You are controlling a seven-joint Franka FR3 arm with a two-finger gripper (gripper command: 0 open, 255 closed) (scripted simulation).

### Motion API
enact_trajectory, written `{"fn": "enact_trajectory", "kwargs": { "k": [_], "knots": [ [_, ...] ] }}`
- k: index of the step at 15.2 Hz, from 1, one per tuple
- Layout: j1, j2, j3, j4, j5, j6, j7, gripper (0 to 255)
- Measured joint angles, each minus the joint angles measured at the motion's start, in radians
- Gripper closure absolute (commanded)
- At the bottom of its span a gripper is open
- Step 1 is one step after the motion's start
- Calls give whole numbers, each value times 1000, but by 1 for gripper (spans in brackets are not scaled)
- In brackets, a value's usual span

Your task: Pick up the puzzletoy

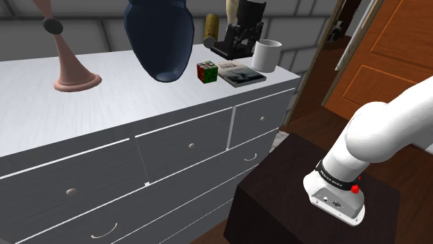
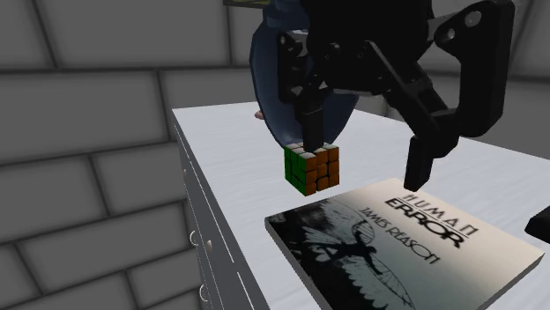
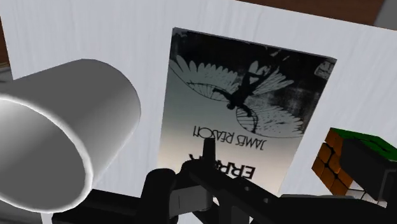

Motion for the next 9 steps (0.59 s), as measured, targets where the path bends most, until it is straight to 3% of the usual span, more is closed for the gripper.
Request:
{"fn": "enact_trajectory", "kwargs": {
  "k": [9],
  "knots": [
    [13, 294, 146, 269, -87, -6, 235, 0]
  ]
}}
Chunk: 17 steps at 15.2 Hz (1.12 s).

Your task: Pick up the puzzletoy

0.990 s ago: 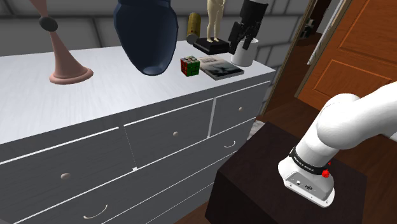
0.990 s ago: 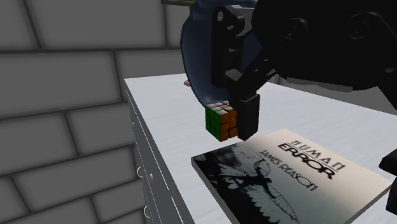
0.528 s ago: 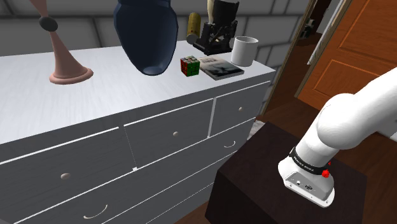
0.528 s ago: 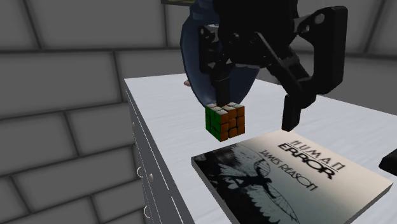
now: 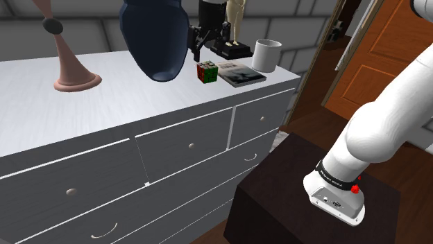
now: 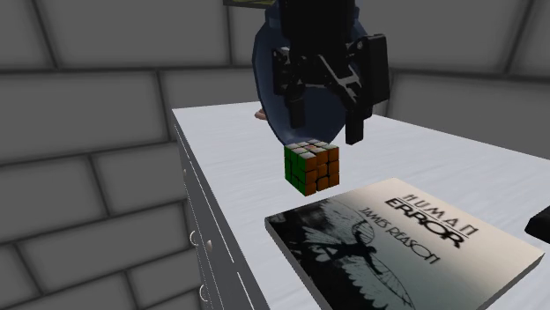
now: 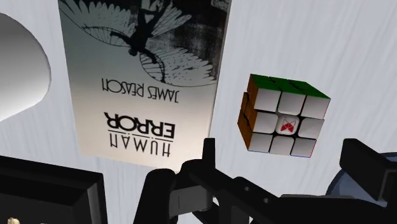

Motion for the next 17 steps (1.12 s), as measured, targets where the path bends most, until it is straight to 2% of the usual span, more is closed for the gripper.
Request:
{"fn": "enact_trajectory", "kwargs": {
  "k": [7, 8, 17],
  "knots": [
    [3, -8, 6, -52, -6, 73, 15, 0],
    [5, -10, 7, -74, -3, 83, 18, 255],
    [6, 3, 10, -96, -4, 99, 27, 255]
  ]
}}
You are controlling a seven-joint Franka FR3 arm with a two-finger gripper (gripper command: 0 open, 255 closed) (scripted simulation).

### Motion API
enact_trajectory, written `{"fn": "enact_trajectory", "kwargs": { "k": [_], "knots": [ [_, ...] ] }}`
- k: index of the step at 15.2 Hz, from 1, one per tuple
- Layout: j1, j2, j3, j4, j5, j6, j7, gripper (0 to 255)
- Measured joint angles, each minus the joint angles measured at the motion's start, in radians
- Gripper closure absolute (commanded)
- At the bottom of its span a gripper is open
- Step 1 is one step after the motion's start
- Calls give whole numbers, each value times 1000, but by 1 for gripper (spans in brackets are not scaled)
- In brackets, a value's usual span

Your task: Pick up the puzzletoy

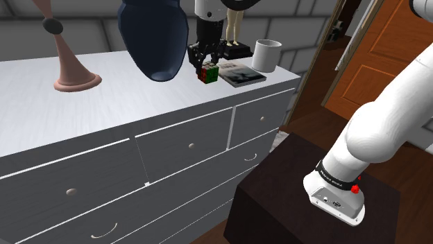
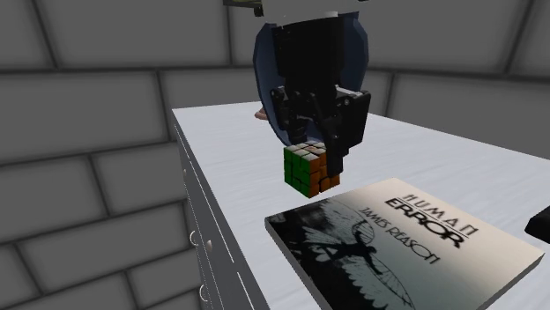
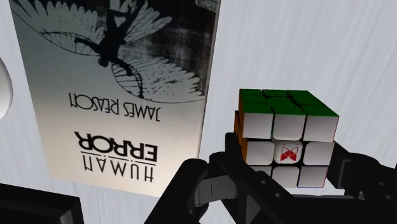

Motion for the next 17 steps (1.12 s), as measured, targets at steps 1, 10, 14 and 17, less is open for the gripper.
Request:
{"fn": "enact_trajectory", "kwargs": {
  "k": [1, 10, 14, 17],
  "knots": [
    [-1, 5, -1, 5, -1, -3, -2, 255],
    [-2, 24, 0, 126, -3, -114, -11, 255],
    [-2, 30, 0, 186, -5, -168, -14, 255],
    [-2, 41, 2, 231, -8, -203, -14, 255]
  ]
}}
